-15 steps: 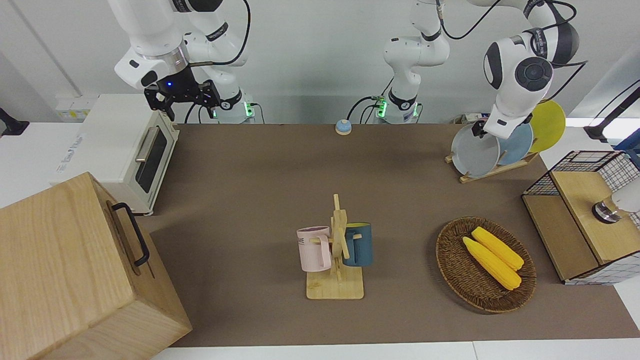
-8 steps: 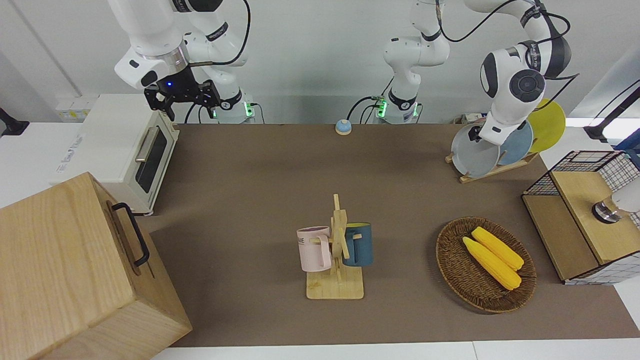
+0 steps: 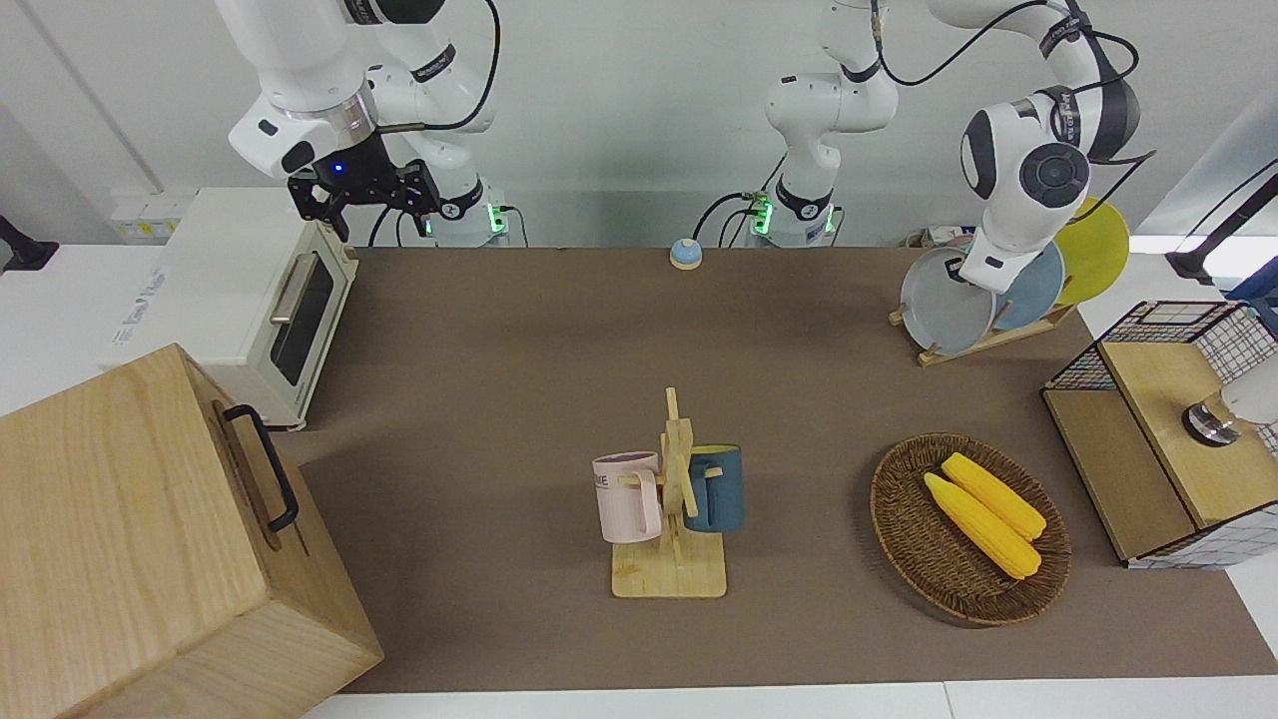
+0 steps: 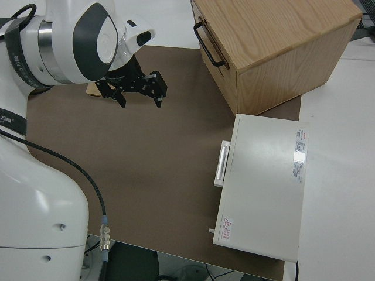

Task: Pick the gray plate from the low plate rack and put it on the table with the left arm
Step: 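Move the left gripper down to the gray plate's rim in the rack, then close the left gripper on the gray plate rim and lift it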

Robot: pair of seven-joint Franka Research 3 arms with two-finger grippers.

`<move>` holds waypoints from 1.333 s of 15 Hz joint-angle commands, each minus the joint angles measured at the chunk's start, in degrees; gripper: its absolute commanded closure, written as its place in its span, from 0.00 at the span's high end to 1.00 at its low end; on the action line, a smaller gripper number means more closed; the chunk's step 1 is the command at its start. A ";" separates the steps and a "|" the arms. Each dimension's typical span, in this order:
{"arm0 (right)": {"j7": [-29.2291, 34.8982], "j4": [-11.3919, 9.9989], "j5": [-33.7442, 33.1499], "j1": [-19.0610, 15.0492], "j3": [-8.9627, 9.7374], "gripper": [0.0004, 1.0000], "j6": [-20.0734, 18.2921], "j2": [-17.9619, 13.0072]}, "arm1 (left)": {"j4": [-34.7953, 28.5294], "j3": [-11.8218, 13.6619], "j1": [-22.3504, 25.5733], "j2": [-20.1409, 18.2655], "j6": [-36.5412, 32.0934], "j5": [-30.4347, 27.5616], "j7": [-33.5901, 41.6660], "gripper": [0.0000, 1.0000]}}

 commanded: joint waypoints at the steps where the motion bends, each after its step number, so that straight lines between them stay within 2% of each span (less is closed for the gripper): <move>1: 0.73 0.55 -0.38 -1.47 1.34 0.98 -0.82 -0.14 | -1.11 0.31 0.05 -0.39 1.33 -0.69 -1.07 0.05; 8: 0.73 0.55 -0.38 -1.47 1.34 0.98 -0.82 -0.14 | 1.78 0.31 -0.04 -1.09 -0.33 -0.42 -0.81 0.05; 14: 0.73 0.55 -0.38 -1.47 1.34 0.98 -0.82 -0.14 | 7.58 0.14 -0.57 -2.06 -7.53 -0.77 0.16 0.04; 16: 0.73 0.55 -0.38 -1.47 1.34 0.98 -0.82 -0.14 | 8.03 0.05 -0.65 -2.15 -8.42 -3.74 0.16 0.00; 20: 0.73 0.55 -0.38 -1.47 1.34 0.98 -0.82 -0.14 | 11.27 -0.48 -0.74 -2.50 -11.93 -10.85 -0.54 0.00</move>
